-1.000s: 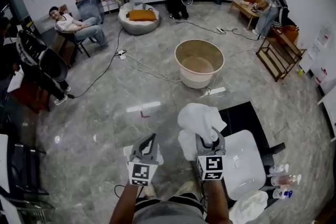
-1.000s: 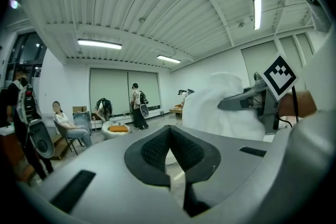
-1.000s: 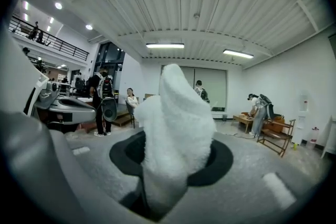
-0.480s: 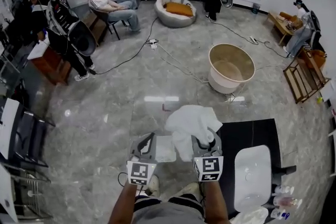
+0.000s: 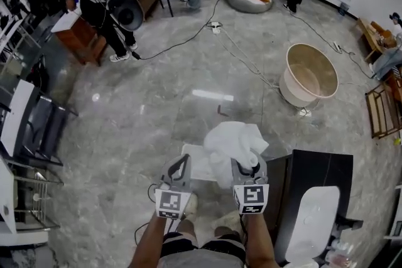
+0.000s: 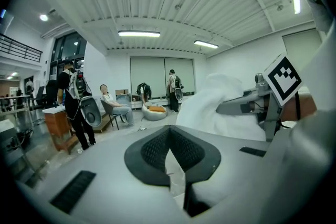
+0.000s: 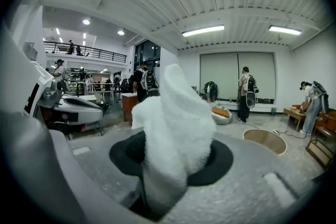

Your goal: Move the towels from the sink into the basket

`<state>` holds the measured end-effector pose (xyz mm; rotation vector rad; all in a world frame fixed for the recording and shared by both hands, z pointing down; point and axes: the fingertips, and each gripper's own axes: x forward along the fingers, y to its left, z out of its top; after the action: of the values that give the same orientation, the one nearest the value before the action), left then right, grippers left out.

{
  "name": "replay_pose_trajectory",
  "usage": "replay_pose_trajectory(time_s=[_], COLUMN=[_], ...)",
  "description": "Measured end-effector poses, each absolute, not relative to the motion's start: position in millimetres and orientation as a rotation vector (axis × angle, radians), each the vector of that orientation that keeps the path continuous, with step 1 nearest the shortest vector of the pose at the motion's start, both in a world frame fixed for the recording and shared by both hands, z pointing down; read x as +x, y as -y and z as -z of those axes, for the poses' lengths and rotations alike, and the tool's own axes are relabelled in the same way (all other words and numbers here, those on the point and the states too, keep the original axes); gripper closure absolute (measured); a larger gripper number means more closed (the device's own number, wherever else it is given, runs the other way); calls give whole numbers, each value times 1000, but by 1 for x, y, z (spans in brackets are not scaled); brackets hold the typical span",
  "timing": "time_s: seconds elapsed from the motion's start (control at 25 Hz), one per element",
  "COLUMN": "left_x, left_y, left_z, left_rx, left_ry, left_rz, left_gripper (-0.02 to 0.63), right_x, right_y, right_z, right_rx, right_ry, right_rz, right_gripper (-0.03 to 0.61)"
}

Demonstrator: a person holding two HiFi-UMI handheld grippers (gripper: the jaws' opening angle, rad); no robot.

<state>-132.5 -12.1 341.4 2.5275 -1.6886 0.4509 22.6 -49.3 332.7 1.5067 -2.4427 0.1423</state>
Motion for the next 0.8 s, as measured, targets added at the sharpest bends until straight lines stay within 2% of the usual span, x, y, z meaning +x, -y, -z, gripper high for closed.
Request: replay_pose_trajectory(time_s=[0.44, 0.8], left_x=[-197, -224], left_y=[45, 67], left_z=[-478, -630], left_rx=[2343, 2294], left_ry=[1683, 1626], left_rz=[-509, -581], left_gripper=[604, 604], right_x=[-40, -79], right_y=[92, 111], right_z=[-485, -634], right_rx=[1340, 1243], right_ry=[2401, 2372], right_rz=[-235, -299], right_gripper=[403, 402])
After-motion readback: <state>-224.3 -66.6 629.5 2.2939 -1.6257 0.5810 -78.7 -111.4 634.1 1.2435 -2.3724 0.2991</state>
